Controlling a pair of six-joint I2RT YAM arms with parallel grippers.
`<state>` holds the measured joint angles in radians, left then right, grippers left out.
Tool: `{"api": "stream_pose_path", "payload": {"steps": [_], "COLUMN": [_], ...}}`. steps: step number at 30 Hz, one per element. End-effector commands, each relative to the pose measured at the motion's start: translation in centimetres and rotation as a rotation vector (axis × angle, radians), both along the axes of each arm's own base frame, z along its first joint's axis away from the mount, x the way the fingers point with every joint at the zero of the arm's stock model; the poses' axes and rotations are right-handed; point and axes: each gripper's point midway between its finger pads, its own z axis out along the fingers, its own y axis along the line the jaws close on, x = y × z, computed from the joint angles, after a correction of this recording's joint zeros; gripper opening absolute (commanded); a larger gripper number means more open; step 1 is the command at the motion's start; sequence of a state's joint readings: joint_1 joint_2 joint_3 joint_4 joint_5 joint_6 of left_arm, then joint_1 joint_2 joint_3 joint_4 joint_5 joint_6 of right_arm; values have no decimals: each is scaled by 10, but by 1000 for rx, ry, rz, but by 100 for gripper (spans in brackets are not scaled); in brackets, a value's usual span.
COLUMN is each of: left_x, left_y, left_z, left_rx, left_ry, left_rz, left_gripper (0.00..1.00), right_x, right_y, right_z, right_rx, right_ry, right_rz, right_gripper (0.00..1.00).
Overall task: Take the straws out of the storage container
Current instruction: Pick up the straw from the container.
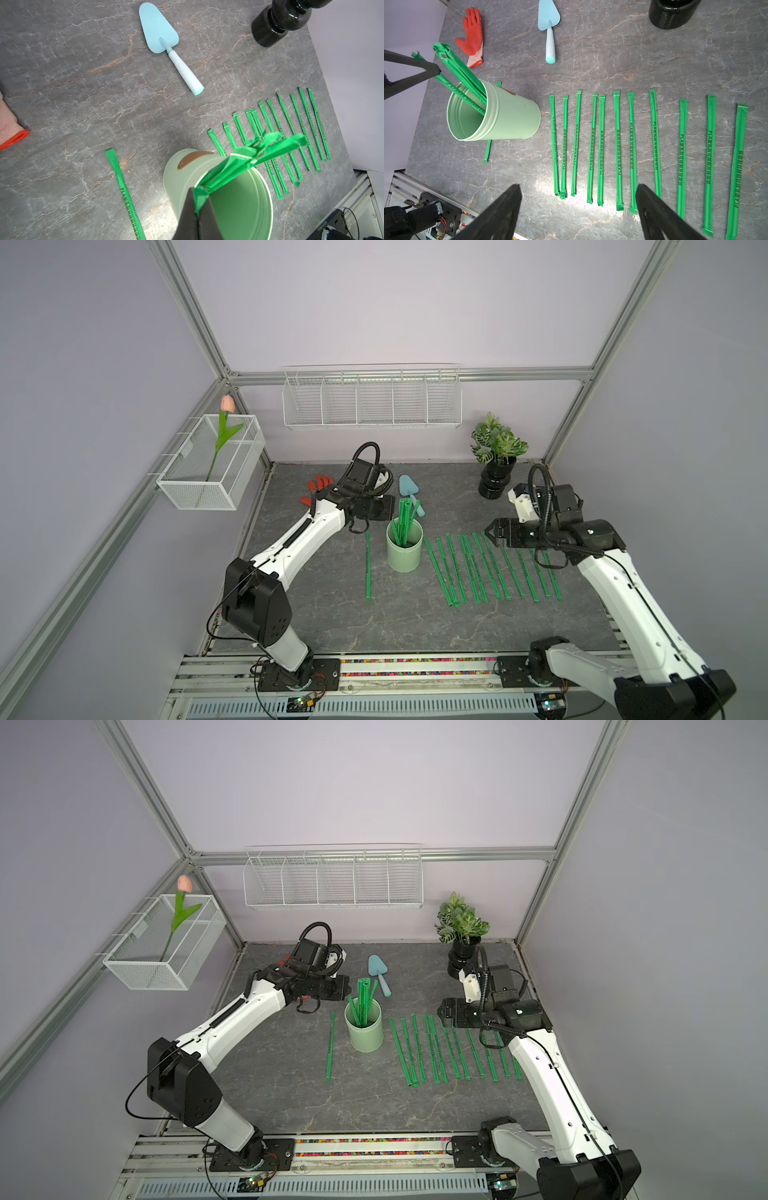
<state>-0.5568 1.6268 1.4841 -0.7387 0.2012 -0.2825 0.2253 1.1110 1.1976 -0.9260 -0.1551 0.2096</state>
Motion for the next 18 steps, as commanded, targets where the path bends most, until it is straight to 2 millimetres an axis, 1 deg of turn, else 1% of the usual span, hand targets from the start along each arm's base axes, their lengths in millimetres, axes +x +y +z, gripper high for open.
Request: {"api": "stream_pose_path", "payload": {"steps": [1,11,14,18], "left_x": [-2,-7,-8,-10], "left_y": [2,15,20,25], "left_z": [17,52,67,95], "left_rx": [30,74,80,64], "left_ry": [-34,-90,-122,-177], "left_rz": [-21,-26,-15,0], "left_gripper": [1,1,1,1], "right_x": [-2,-3,-4,-5], "right_y": [5,6,6,6], "right_z": [1,8,10,13], "right_rx": [23,38,41,44], "right_ry": [-9,-28,-34,-46], "right_rz": [12,16,17,17], "right_gripper": [89,89,89,89]}}
